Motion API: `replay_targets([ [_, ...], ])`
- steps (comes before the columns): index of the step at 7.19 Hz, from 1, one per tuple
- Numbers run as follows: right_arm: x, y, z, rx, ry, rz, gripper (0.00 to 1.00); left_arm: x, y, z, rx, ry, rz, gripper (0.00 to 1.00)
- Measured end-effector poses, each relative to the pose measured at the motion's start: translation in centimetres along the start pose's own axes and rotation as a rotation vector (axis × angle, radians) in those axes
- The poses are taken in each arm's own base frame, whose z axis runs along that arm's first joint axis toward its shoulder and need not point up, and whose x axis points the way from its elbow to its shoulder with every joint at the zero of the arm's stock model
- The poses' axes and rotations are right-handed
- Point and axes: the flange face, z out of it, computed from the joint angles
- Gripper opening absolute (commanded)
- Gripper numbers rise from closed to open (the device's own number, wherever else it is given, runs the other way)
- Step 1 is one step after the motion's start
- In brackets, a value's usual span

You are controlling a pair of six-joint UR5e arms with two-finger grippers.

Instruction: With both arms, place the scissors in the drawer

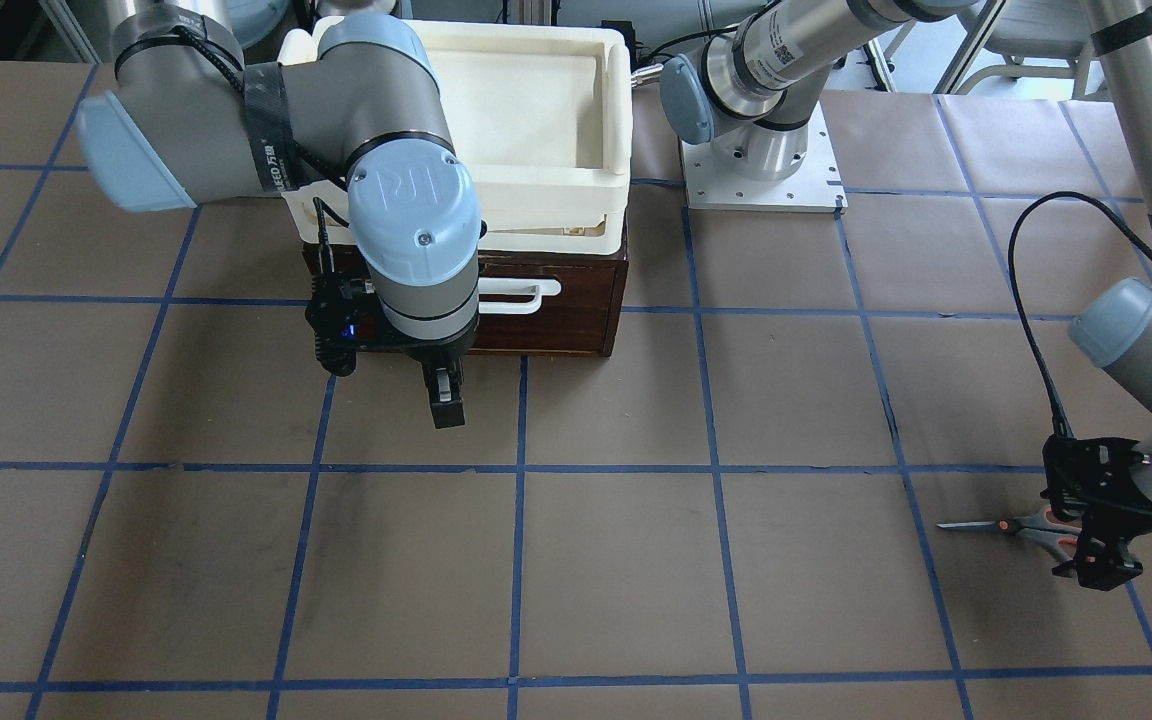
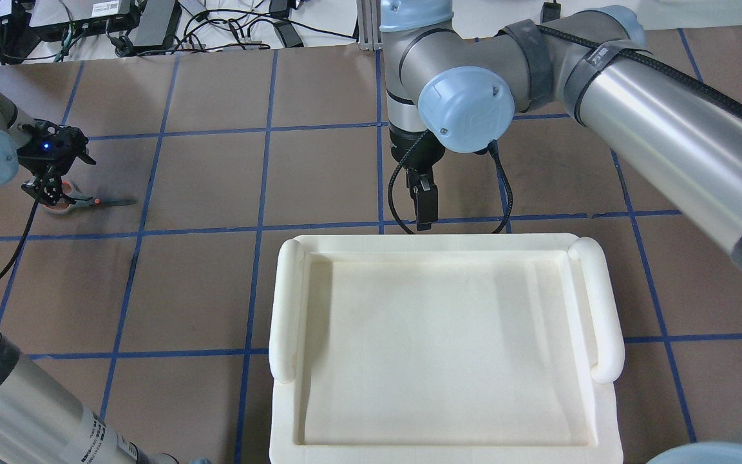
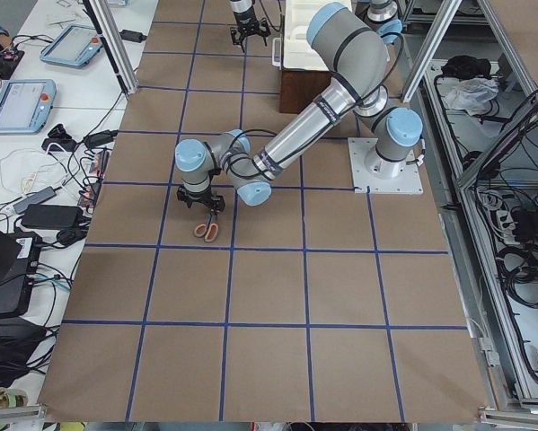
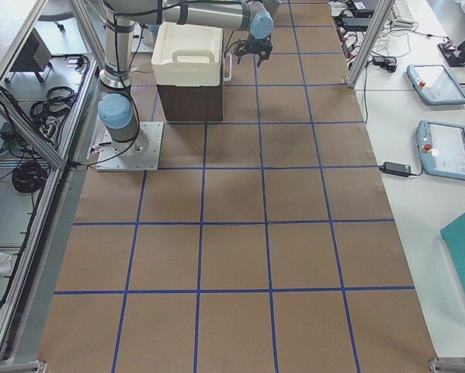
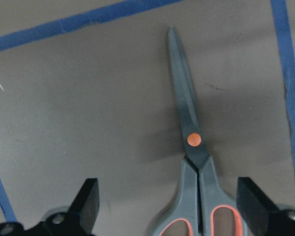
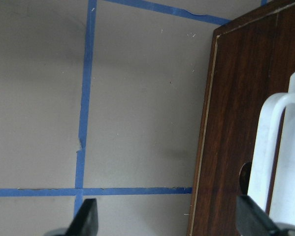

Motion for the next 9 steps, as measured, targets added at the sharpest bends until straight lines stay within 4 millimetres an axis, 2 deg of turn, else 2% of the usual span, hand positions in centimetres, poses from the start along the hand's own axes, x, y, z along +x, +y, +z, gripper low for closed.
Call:
replay_targets([
  [3, 0.5, 0.1, 1.0, 0.001, 0.071, 0.04, 1.0, 1.1, 1.2, 0.7, -0.041, 0.05, -0.153, 1.0],
  [6, 1.0, 0.0, 1.9, 0.009, 0.123, 0.048, 1.0, 1.1, 1.3, 1.8, -0.026, 0.057, -0.154, 1.0],
  [9, 0.8, 0.1, 3.2, 0.009, 0.148, 0.05, 1.0, 1.2, 0.6, 2.6, -0.001, 0.056, -0.097, 1.0],
])
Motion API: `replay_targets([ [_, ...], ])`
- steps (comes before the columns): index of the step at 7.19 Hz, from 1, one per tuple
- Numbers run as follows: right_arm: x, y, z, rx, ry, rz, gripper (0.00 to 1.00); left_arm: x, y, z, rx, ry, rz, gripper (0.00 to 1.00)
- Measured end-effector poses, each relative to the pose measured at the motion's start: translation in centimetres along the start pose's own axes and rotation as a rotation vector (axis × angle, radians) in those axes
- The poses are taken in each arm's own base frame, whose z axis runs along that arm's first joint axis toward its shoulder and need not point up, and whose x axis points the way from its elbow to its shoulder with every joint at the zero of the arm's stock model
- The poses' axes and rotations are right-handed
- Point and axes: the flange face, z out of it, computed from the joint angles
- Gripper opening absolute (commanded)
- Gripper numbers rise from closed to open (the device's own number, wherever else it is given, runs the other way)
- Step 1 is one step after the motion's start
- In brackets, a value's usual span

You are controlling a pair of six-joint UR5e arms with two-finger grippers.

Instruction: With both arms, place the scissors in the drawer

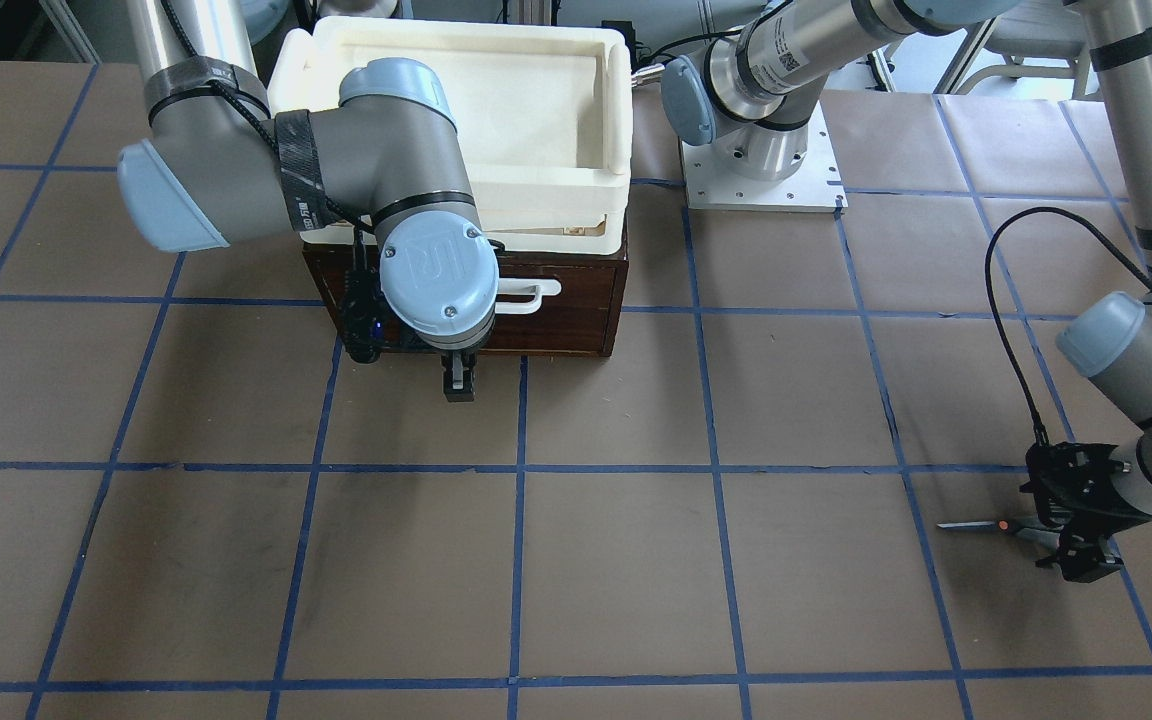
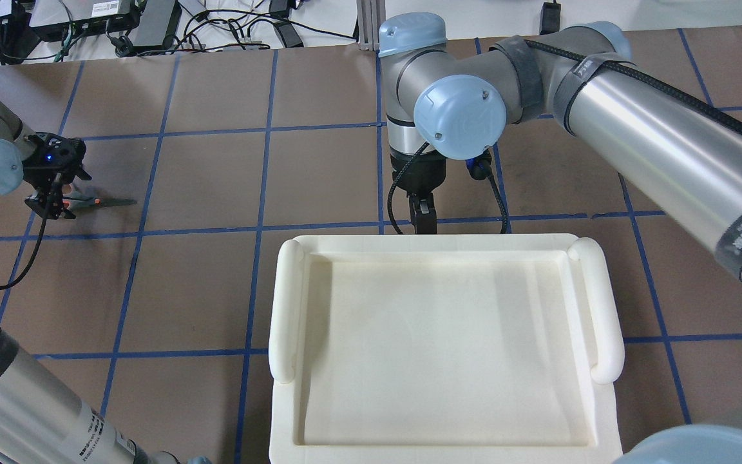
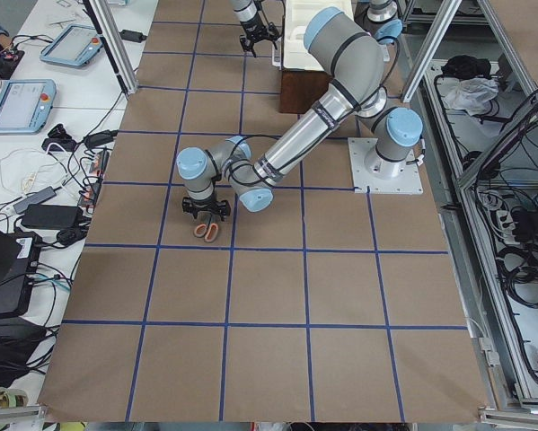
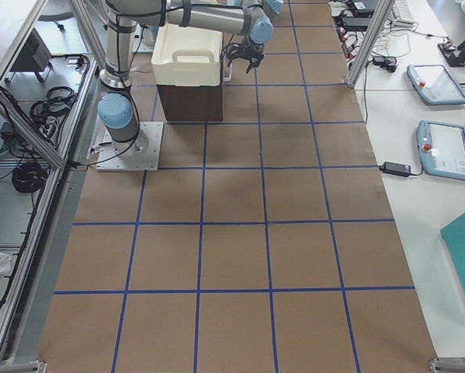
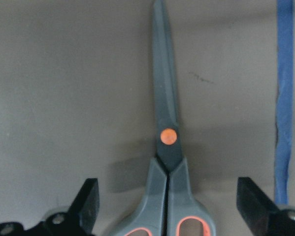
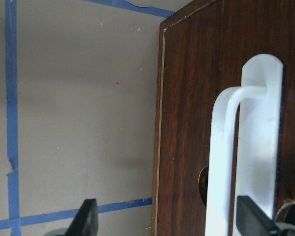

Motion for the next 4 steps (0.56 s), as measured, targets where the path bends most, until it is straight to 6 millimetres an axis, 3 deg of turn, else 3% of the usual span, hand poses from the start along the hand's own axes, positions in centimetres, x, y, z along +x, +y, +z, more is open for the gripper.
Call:
replay_targets([
  [2, -0.11, 0.24, 0.31, -0.014, 0.011, 0.0, 1.0, 0.14, -0.22, 0.26, 0.005, -0.002, 0.022, 0.96],
  [4, -0.18, 0.31, 0.51, -0.017, 0.017, -0.001, 1.0, 0.14, -0.26, 0.31, 0.007, -0.003, 0.039, 0.86],
])
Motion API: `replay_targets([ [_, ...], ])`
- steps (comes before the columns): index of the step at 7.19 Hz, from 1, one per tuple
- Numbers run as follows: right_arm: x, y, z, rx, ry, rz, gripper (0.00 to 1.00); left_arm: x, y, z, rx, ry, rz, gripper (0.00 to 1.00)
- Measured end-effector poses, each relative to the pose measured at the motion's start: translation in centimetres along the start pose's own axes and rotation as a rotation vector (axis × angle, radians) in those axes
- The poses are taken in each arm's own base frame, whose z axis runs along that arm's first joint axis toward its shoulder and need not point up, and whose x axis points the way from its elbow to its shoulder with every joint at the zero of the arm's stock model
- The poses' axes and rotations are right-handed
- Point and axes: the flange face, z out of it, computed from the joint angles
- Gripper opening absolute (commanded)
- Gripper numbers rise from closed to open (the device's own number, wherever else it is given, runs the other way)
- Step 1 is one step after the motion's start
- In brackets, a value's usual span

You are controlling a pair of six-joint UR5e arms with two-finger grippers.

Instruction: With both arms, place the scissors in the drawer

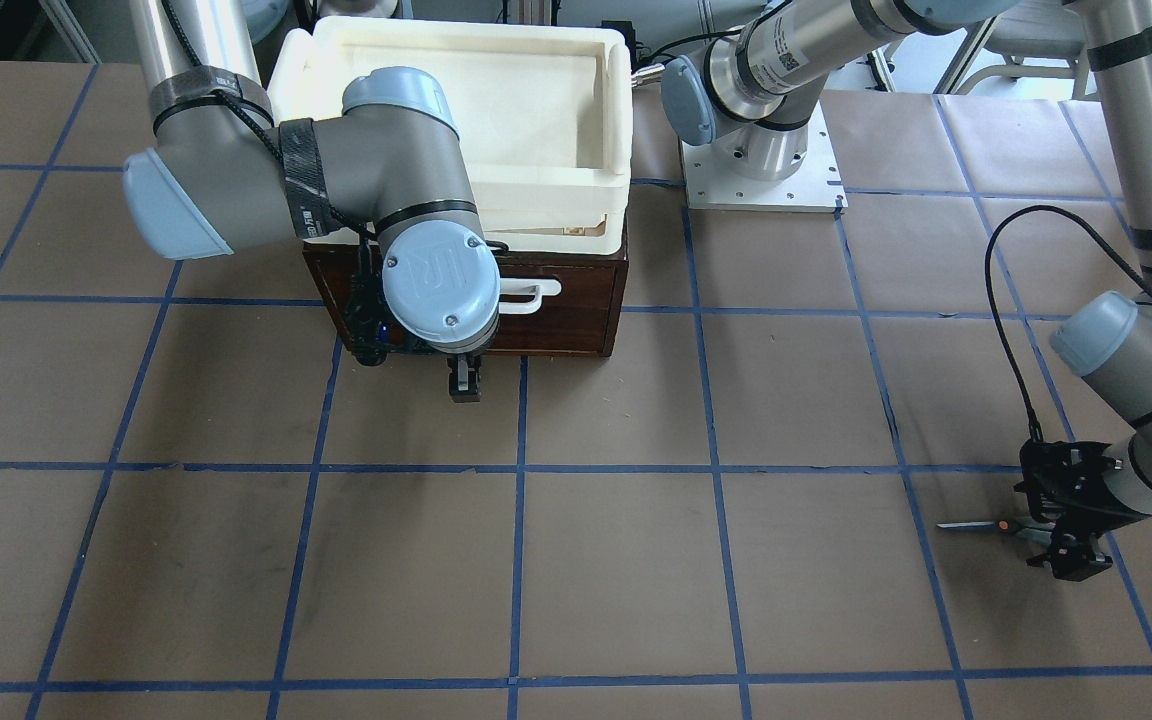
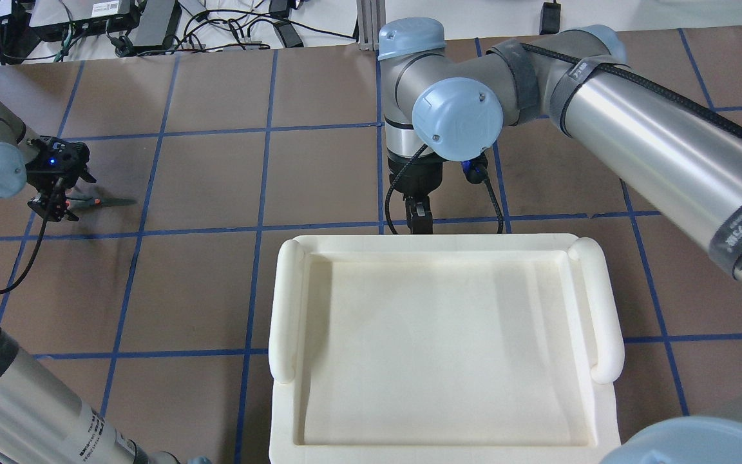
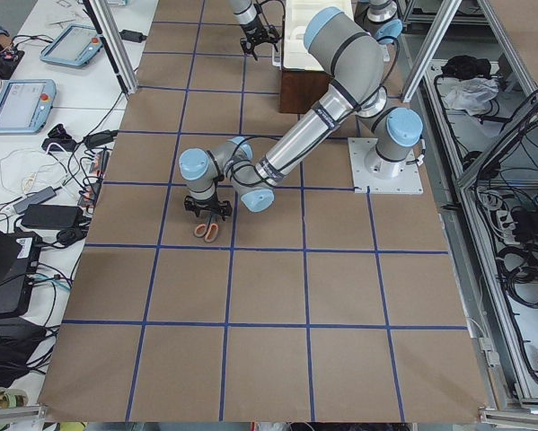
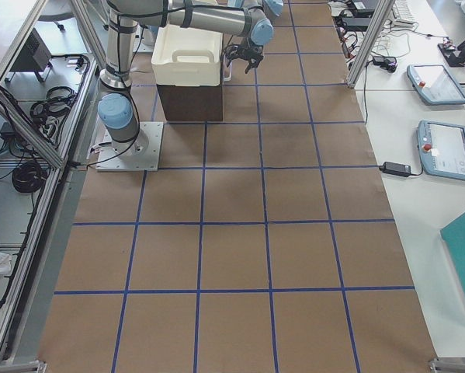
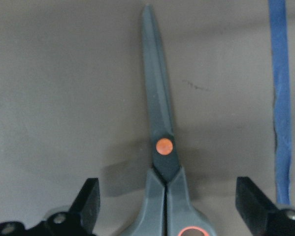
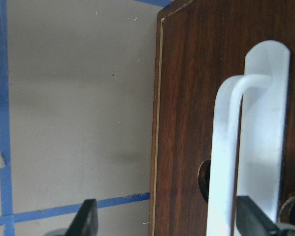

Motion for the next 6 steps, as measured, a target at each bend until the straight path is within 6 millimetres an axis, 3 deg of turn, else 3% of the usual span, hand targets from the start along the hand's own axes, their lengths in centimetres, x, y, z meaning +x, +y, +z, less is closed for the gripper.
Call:
replay_targets([
  [4, -0.7, 0.2, 1.0, -0.01, 0.019, 0.001, 1.0, 0.0, 0.0, 0.0, 0.001, -0.001, 0.01, 0.53],
  [6, -1.0, 0.3, 1.6, -0.008, 0.029, 0.0, 1.0, 0.0, 0.0, 0.0, 0.001, -0.003, 0.009, 0.49],
])
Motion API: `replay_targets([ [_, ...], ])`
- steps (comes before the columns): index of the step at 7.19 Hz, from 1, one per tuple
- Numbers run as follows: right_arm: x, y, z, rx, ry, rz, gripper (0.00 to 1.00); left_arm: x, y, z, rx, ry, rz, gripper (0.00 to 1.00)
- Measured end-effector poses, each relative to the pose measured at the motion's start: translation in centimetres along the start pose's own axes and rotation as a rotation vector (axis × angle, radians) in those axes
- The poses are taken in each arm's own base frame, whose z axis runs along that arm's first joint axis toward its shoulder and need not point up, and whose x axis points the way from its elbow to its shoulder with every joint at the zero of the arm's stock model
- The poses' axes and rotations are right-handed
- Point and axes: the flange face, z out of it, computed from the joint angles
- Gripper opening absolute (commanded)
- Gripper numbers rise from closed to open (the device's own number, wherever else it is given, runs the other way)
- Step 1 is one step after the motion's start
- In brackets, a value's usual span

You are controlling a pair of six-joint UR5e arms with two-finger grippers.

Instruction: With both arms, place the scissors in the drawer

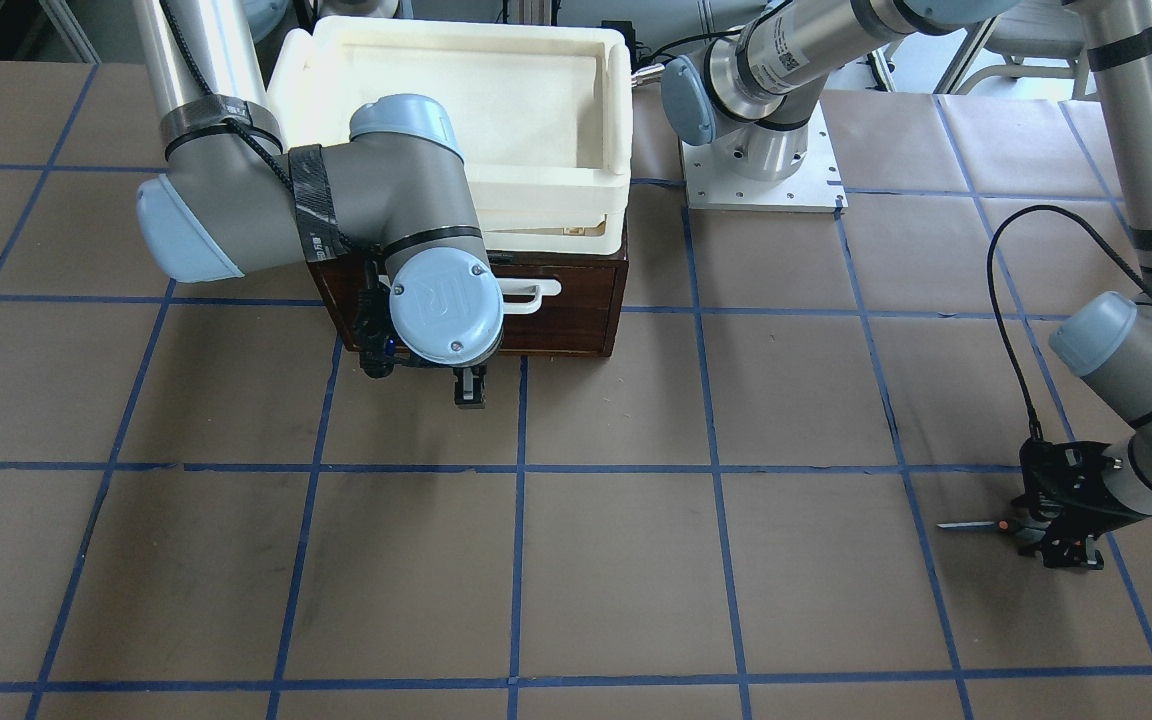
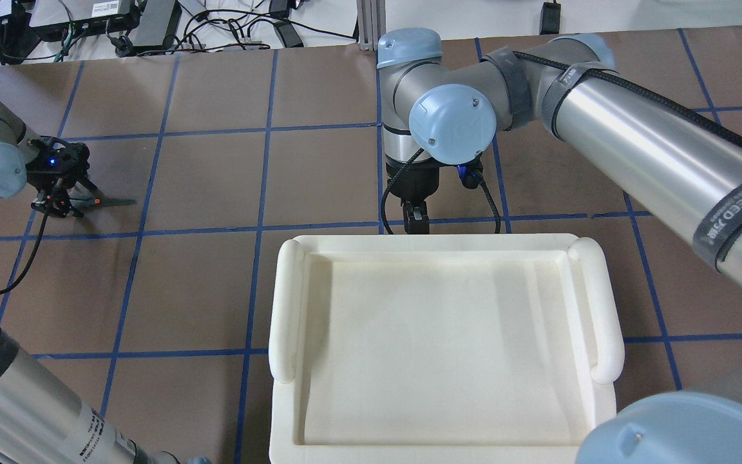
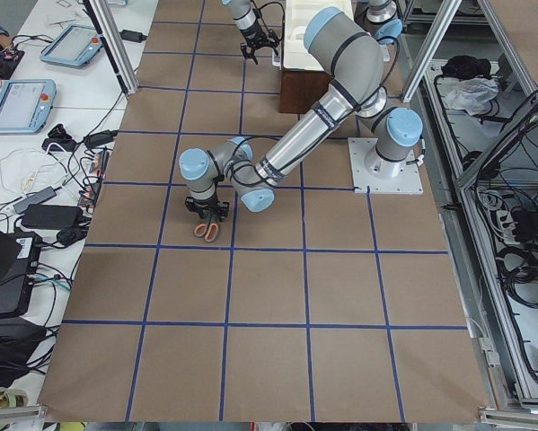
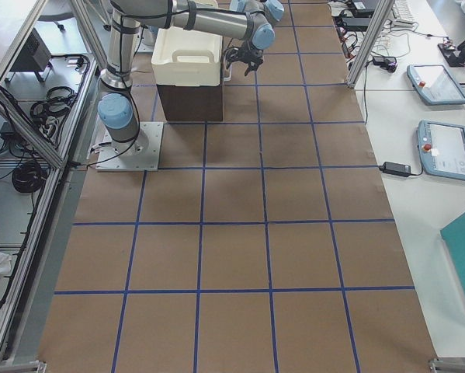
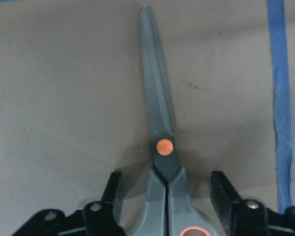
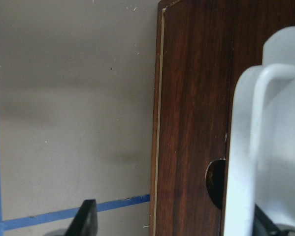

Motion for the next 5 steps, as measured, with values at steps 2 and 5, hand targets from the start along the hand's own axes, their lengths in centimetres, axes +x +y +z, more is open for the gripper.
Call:
replay_targets([
  [2, -0.1, -0.01, 0.33, 0.001, 0.005, -0.005, 1.0, -0.02, -0.05, 0.01, 0.007, -0.005, 0.001, 0.36],
  [5, -0.72, 0.12, 0.53, -0.004, -0.015, -0.015, 1.0, -0.03, -0.09, -0.01, 0.015, -0.011, 0.003, 0.22],
])
